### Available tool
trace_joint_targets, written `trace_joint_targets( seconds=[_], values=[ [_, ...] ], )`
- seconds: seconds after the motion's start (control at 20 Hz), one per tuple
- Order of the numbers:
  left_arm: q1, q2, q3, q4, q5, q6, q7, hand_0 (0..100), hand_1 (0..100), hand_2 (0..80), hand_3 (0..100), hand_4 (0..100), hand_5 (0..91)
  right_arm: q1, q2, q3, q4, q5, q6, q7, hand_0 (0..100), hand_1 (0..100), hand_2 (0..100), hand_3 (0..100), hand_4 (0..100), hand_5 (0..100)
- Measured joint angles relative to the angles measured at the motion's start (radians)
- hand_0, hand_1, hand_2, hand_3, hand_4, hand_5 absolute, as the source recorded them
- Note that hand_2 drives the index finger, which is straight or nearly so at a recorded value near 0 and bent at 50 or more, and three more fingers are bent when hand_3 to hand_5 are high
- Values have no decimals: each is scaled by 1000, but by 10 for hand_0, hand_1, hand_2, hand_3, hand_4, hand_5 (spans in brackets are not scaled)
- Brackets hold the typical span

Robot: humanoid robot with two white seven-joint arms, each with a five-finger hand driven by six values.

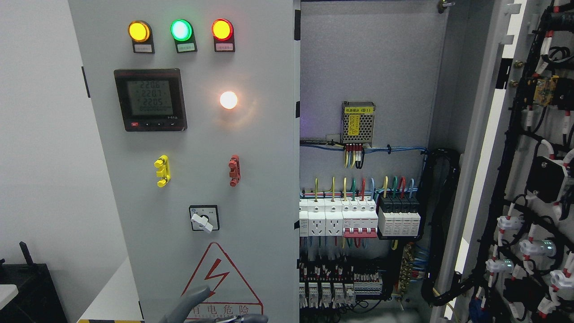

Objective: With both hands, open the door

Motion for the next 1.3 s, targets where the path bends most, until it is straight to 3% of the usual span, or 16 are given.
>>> trace_joint_targets(
  seconds=[0.3, 0.7, 1.0, 1.3],
  values=[
    [203, 75, 12, 8, -88, -49, -10, 0, 0, 0, 0, 43, 0, 0, 0, 0, 0, 0, 0, 2, 0, 0, 0, 0, 0, 0],
    [505, 122, 20, 59, -260, -249, -13, 0, 0, 0, 0, 43, 0, 0, 0, 0, 0, 0, 0, 3, 0, 0, 0, 0, 0, 0],
    [714, 109, 22, 146, -377, -366, -13, 0, 0, 0, 0, 43, 0, 0, 0, 0, 0, 0, 1, 4, 0, 0, 0, 0, 0, 0],
    [864, 39, 23, 285, -470, -452, -15, 0, 0, 0, 0, 43, 0, 0, 0, 0, 0, 0, 1, 4, 0, 0, 0, 0, 0, 0]
  ],
)
